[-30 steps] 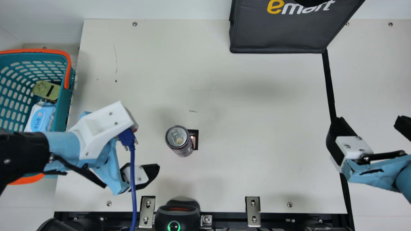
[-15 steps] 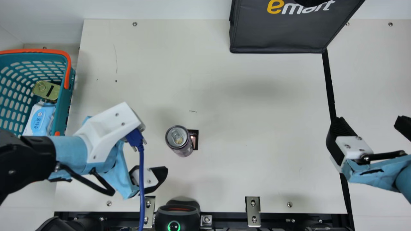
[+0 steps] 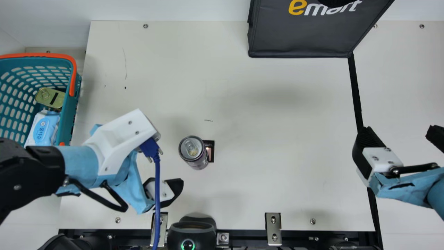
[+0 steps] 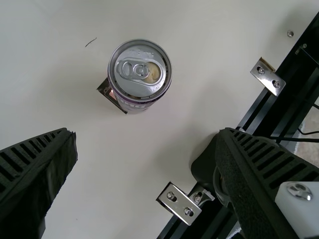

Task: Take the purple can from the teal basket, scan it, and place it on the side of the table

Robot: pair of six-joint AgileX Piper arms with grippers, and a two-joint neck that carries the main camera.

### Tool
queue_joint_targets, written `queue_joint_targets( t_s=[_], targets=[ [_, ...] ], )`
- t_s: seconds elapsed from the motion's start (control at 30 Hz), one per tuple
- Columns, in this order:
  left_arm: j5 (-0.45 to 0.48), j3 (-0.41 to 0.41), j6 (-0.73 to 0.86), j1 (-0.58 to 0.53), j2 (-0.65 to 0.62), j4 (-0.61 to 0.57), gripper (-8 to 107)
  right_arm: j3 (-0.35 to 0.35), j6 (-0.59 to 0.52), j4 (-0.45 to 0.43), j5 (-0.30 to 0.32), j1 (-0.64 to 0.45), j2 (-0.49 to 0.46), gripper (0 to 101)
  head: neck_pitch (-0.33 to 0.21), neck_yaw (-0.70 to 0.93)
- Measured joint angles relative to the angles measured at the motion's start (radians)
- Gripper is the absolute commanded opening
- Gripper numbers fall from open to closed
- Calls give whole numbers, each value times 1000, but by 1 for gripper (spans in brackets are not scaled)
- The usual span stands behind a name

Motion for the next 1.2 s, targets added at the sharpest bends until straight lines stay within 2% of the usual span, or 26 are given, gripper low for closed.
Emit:
queue_joint_targets(
  t_s=[0.23,0.7,1.07,1.2],
  targets=[
    [-57,35,24,-24,26,6,90,0,0,0,0,0,0,95,0,0],
    [-291,171,36,-133,65,22,90,0,0,0,-1,0,0,95,0,0],
    [-470,214,44,-155,102,50,90,0,0,0,-1,0,0,95,0,0],
    [-496,222,62,-156,112,39,63,0,0,0,-1,0,0,95,0,0]
  ],
)
